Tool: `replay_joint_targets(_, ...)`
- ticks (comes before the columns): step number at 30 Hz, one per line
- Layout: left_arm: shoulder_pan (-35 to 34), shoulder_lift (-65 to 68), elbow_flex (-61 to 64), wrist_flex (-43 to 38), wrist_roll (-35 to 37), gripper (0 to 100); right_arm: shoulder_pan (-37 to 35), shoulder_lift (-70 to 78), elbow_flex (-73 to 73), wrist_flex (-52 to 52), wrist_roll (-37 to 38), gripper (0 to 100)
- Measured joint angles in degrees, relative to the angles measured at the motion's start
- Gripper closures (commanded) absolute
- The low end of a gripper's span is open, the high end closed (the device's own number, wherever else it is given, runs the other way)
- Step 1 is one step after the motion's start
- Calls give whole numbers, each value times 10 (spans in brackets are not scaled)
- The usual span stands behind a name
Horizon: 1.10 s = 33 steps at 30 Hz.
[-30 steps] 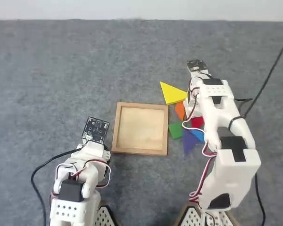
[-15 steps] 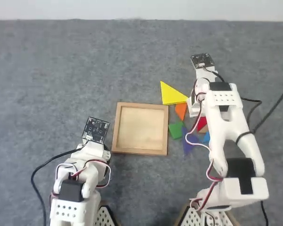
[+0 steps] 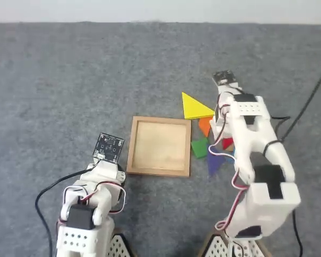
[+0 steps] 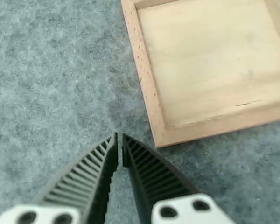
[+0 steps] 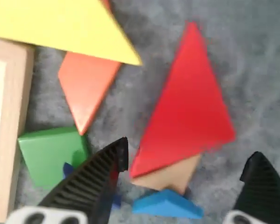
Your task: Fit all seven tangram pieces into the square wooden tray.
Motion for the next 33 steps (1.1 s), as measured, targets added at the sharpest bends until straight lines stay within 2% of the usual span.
replay_joint_targets(4,0,0,0,0,0,981,4,30,-23,0,-10,631)
replay_joint_targets(9,0,0,0,0,0,981,4,57,-31,0,-18,732)
replay_joint_targets(24,0,0,0,0,0,981,5,63,-36,-8,-18,731)
replay_joint_targets(29,0,0,0,0,0,981,15,62,-37,-8,-15,668)
replay_joint_targets(33,0,0,0,0,0,981,15,57,-37,-11,-3,667)
